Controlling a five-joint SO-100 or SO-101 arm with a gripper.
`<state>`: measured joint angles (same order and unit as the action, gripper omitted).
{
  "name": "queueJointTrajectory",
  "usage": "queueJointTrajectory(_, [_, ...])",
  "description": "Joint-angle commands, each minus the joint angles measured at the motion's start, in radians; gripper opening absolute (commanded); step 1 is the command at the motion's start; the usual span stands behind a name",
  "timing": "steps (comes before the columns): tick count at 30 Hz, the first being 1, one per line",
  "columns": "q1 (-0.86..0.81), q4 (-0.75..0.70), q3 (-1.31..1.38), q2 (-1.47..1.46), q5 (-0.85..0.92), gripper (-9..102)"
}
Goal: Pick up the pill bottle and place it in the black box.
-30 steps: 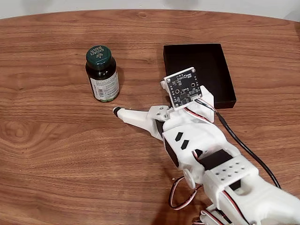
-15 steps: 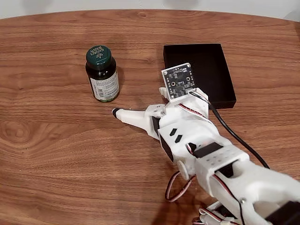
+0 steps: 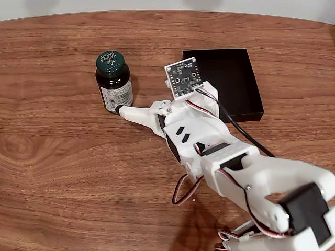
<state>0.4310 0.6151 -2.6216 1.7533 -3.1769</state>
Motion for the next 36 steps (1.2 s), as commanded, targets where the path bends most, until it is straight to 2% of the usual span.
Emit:
queueJointTrajectory(1, [0.023,0.066,0.098,-0.034,-0.021,39])
queueJointTrajectory(14, [0.084,0.161,0.219,-0.229,-0.057,36])
queueJointTrajectory(36, [0.081,0.164,0.512,-0.488,-0.067,35])
